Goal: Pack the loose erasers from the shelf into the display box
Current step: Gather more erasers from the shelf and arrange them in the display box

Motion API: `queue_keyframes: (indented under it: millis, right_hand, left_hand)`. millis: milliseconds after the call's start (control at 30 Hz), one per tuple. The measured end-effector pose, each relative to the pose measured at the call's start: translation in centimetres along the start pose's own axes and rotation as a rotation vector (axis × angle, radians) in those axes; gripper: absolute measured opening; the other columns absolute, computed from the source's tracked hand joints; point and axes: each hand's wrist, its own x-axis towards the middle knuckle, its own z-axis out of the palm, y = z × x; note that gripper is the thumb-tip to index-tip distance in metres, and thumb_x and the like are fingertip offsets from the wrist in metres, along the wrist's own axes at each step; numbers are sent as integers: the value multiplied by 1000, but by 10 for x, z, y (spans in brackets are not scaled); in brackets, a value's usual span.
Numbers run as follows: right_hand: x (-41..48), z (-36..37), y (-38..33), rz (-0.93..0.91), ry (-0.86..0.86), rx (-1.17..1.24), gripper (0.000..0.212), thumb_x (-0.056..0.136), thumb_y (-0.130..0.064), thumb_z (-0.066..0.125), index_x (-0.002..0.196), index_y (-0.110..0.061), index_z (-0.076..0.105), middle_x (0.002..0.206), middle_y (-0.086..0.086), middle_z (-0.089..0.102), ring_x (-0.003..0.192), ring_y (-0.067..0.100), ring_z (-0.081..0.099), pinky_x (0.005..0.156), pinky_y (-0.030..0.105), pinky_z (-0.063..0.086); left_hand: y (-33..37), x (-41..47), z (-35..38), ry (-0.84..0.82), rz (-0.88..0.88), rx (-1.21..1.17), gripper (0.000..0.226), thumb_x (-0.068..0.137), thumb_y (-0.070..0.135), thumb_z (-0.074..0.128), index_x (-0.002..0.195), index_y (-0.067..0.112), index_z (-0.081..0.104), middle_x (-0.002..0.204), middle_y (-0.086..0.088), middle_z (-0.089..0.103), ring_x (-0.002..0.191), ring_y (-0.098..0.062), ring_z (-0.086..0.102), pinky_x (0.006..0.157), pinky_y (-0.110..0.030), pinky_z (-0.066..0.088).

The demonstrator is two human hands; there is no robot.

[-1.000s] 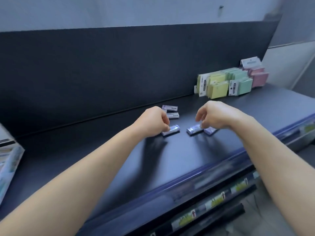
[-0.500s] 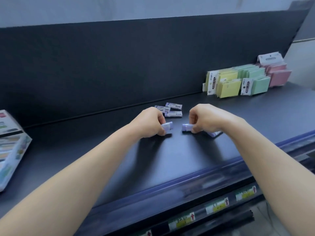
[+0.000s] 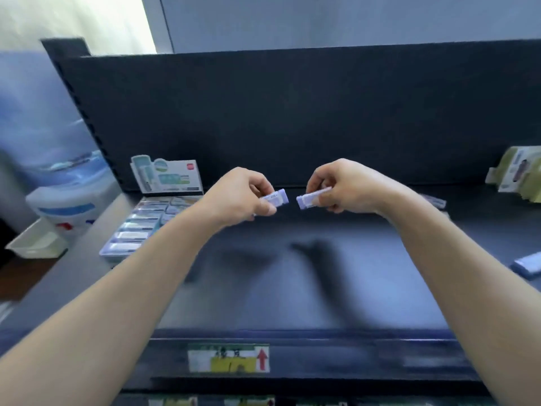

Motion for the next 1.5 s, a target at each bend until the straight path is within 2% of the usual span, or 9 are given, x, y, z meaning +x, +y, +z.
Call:
queue_keyframes:
  millis: [100, 200, 367, 500, 700, 967, 1100, 1267, 1500]
  right_hand:
    - [23, 26, -43, -56, 46, 24, 9, 78, -11, 65, 82, -19, 66, 67, -4, 60, 55, 12, 53, 56, 25, 44]
    - [45, 49, -80, -95, 86, 91, 11, 76, -8, 69, 84, -14, 63, 72, -2, 61, 56, 13, 54, 57, 29, 47]
    - [77, 83, -121, -112, 131, 112, 17, 77, -7, 73, 89, -13, 62, 77, -4, 60, 68, 13, 55, 66, 28, 49]
    - [95, 106, -140, -140, 146, 44, 11, 85, -7, 64, 91, -16, 63, 85, -3, 62, 75, 13, 56, 65, 22, 45]
    - [105, 121, -158, -175, 116, -82, 23, 88, -1, 54, 94, -19, 68, 85, -3, 59, 69, 7, 52, 57, 16, 42]
    - [110, 130, -168, -216, -6, -332, 32, 86, 2, 52, 98, -19, 73, 99, 1, 61, 91, 19, 58, 78, 32, 53]
    - [114, 132, -166, -261, -24, -378, 23, 84, 1, 59, 100, -11, 69, 102, 3, 65, 95, 21, 60, 84, 36, 53]
    - [121, 130, -161, -302, -13, -387, 24, 83, 1, 60, 98, -11, 73, 103, 3, 67, 92, 18, 64, 82, 31, 54]
    - [125, 127, -159, -332, -47, -411, 20, 82, 0, 60, 84, -14, 74, 91, 0, 67, 85, 17, 64, 75, 29, 55]
  left_hand:
    - [-35, -11, -43, 85, -40, -70, 9, 80, 6, 70, 86, 13, 69, 65, 0, 56, 55, -8, 50, 54, -17, 46]
    - [-68, -19, -80, 164, -72, -110, 10, 81, 9, 72, 81, 18, 69, 68, 0, 59, 62, -11, 54, 61, -20, 47]
    - [-107, -24, -118, 253, -132, -153, 19, 75, 9, 78, 87, 6, 64, 75, -6, 64, 65, -15, 57, 59, -24, 47]
    - [-128, -23, -136, 263, -151, -160, 27, 74, 9, 78, 91, 1, 59, 81, -9, 67, 70, -19, 60, 64, -32, 52]
    - [-140, -18, -143, 190, -115, -154, 16, 79, 8, 73, 90, 4, 63, 84, -6, 69, 73, -15, 64, 59, -23, 49]
    - [-144, -18, -143, 180, -125, -188, 9, 83, 5, 69, 91, 6, 65, 85, -6, 69, 75, -14, 64, 57, -20, 49]
    - [-144, -18, -143, 208, -137, -198, 12, 82, 5, 70, 93, 7, 65, 83, -6, 67, 72, -14, 62, 62, -24, 52]
    - [-141, -17, -138, 234, -155, -218, 16, 80, 5, 72, 92, 7, 61, 78, -3, 64, 69, -14, 62, 63, -26, 52]
    - [-136, -19, -134, 265, -188, -233, 14, 82, 6, 70, 92, 9, 61, 83, -5, 66, 75, -16, 65, 64, -26, 55]
